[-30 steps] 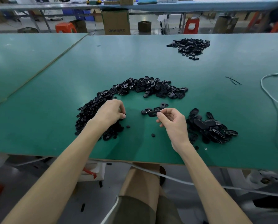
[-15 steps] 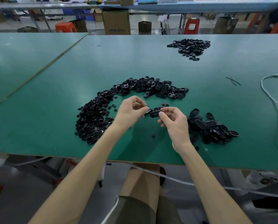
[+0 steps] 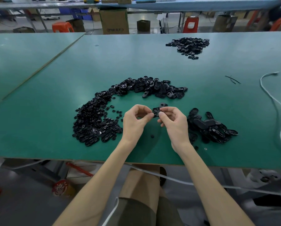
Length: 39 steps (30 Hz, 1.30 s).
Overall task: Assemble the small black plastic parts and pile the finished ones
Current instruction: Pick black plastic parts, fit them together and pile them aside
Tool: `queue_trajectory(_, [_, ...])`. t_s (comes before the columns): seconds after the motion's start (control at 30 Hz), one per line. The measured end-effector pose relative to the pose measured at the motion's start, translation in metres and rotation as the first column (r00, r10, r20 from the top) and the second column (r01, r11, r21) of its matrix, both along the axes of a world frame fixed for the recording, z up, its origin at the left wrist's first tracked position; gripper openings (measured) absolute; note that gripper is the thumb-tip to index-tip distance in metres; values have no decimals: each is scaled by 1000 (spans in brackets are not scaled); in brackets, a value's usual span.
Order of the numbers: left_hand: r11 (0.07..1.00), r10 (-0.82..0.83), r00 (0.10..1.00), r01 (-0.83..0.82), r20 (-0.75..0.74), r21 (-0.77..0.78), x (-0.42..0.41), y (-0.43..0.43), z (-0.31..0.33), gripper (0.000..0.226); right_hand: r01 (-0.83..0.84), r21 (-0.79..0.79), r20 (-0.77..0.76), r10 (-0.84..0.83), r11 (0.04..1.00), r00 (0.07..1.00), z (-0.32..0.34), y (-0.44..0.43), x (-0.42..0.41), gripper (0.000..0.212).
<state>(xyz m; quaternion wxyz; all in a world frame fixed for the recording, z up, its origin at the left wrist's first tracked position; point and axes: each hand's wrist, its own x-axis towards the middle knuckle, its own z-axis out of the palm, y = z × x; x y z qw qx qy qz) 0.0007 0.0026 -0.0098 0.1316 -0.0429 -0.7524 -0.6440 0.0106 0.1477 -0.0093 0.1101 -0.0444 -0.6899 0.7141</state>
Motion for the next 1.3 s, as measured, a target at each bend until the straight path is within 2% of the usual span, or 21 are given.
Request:
queue_trajectory(0.17, [995,-37,998,33,40,95,0,-2,-2,13,-18,12,2,18,1000,1000,0,0,0,9])
queue_trajectory(0.37, [991,-59,997,52,53,120,0,-2,-3,8,-15,-13,-4,15,1000,1000,-1,0,0,11])
queue_trajectory(0.73, [998,-33,999,32,17,57,1,-1,-3,11,-30,-20,-12,29,999,1000,-2,1,0,10])
queue_trajectory(0.87, [999,-25,1000,26,9,-21,1,0,-3,13,-46,-21,-11,46,999,999,-1,1,-2,11])
queue_trajectory(1.3, [989,52,998,-49,22,-137,4,4,0,34,-89,10,-17,89,996,996,-3,1,-2,12])
